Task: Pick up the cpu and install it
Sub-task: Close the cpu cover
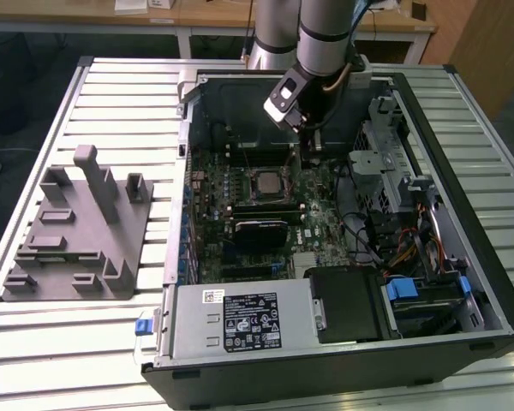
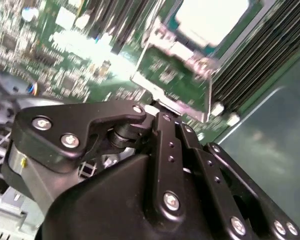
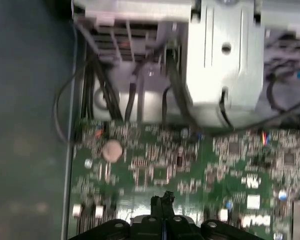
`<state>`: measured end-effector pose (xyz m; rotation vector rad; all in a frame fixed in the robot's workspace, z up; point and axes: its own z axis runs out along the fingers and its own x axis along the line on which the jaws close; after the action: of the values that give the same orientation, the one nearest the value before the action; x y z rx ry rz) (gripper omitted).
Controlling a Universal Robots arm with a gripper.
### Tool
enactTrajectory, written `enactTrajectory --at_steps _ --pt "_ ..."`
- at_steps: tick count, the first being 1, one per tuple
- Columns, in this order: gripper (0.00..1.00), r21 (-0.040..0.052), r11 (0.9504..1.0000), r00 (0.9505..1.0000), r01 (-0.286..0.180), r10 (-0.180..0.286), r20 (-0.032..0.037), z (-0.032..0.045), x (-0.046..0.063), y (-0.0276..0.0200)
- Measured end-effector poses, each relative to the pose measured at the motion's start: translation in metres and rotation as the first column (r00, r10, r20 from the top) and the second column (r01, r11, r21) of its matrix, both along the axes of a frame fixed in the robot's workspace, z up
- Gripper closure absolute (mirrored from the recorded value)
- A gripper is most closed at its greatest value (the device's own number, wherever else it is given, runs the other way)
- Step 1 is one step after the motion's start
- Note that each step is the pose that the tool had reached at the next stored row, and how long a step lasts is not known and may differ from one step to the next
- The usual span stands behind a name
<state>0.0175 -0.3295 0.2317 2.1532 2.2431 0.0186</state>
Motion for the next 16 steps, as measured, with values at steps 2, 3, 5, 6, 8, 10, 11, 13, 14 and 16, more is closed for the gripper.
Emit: enactTrajectory --at_steps 2,3,5,6,8,10,11,13,14,16 --pt "0.89 0.0035 1.0000 1.0000 0.000 0.000 0.0001 -0.0001 -0.009 0.0000" --pt "0.89 0.0050 1.0000 1.0000 0.001 -0.001 0.0001 -0.0001 -0.014 0.0000" --pt "0.89 0.0081 1.0000 1.0000 0.001 -0.001 -0.0001 0.0000 -0.022 0.0000" --pt "0.89 0.0100 0.9999 1.0000 0.001 -0.001 0.0000 0.0000 -0.027 0.0000" --pt "0.89 0.0135 0.9999 1.0000 0.001 -0.001 0.0000 0.0000 -0.036 0.0000" --pt "0.89 0.0164 0.9999 1.0000 0.002 -0.002 0.0001 0.0000 -0.042 0.0000" --pt "0.89 0.0164 0.9999 1.0000 0.002 -0.002 0.0001 0.0000 -0.043 0.0000" --pt "0.89 0.0164 0.9999 1.0000 0.002 -0.002 0.0000 0.0000 -0.043 0.0000" --pt "0.89 0.0164 0.9999 1.0000 0.002 -0.002 0.0000 0.0000 -0.043 0.0000" --pt "0.89 0.0165 0.9999 1.0000 0.002 -0.002 -0.0001 0.0000 -0.043 0.0000"
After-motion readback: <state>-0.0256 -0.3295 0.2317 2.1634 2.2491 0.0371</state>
